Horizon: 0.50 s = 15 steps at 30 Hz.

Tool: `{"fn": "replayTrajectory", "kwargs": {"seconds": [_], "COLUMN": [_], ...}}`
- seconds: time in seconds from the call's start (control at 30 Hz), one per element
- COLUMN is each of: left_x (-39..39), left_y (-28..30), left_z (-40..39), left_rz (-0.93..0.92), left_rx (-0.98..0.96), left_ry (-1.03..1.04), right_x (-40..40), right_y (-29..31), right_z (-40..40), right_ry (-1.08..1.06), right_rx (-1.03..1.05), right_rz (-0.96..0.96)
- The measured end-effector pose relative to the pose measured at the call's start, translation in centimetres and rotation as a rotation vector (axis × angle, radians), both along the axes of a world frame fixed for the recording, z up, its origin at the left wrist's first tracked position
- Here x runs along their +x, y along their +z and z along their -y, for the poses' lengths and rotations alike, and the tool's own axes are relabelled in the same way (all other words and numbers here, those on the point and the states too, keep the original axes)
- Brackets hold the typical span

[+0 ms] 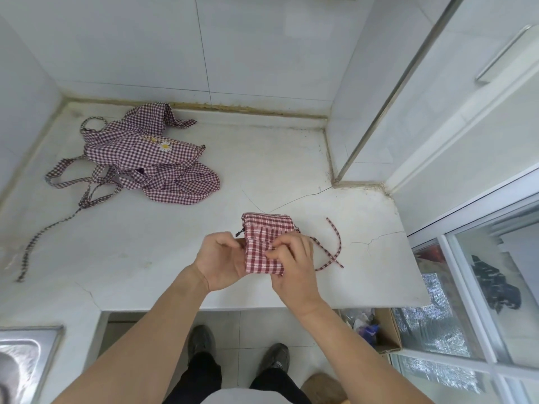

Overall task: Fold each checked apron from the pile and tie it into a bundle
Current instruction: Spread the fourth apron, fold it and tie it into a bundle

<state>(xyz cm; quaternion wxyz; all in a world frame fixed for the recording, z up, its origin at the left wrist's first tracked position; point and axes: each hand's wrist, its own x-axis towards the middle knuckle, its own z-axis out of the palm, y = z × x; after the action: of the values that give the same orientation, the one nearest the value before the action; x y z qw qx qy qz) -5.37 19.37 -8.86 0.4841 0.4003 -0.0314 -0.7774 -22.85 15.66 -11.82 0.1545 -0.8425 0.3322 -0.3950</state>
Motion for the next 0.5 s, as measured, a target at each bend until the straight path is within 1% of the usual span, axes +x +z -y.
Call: {"fn": "replayTrajectory", "kwargs": {"seconds": [0.03,0.07,0.17,0.2,0.27,0.3,0.4,0.43,0.5], "left_x": [-0.1,-0.2,-0.5,-0.4,0.0,0.3,0.8,0.9,0.9], "left_y": [0.2,0.4,0.9,0.9,0.9,0.9,1.4,1.8,2.6], "left_z": [0.0,0.1,0.3,0.3,0.2,0.1,-0.4,-0.6,-0.9], "left_rz": [-0.016,0.017,0.279,0.341,0.401,0.409,0.411,0.406,0.380], "left_rx": [-0.006,-0.012,0.008,0.024,0.042,0.032,-0.001,-0.004,-0.009], "left_ry": [0.004,-0.008,-0.064,-0.058,-0.023,-0.009,0.008,0.014,0.030], "right_x": [-0.2,-0.4,-1.0,-1.3,-1.6,-1.7,-1.9,-2.0,-2.0], "right_y": [0.0,0.0,0.3,0.6,1.7,2.2,3.8,4.3,5.3], "right_z": [-0.1,-0.2,-0.6,-0.7,-0.7,-0.5,0.6,1.1,2.1], "right_ry": [0.059,0.122,0.291,0.336,0.363,0.330,0.095,0.034,-0.008], "right_rx": [0.016,0.043,0.177,0.238,0.369,0.400,0.419,0.480,0.660], "right_rz": [-0.028,-0.065,-0.163,-0.164,-0.116,-0.076,0.015,0.031,0.029]}}
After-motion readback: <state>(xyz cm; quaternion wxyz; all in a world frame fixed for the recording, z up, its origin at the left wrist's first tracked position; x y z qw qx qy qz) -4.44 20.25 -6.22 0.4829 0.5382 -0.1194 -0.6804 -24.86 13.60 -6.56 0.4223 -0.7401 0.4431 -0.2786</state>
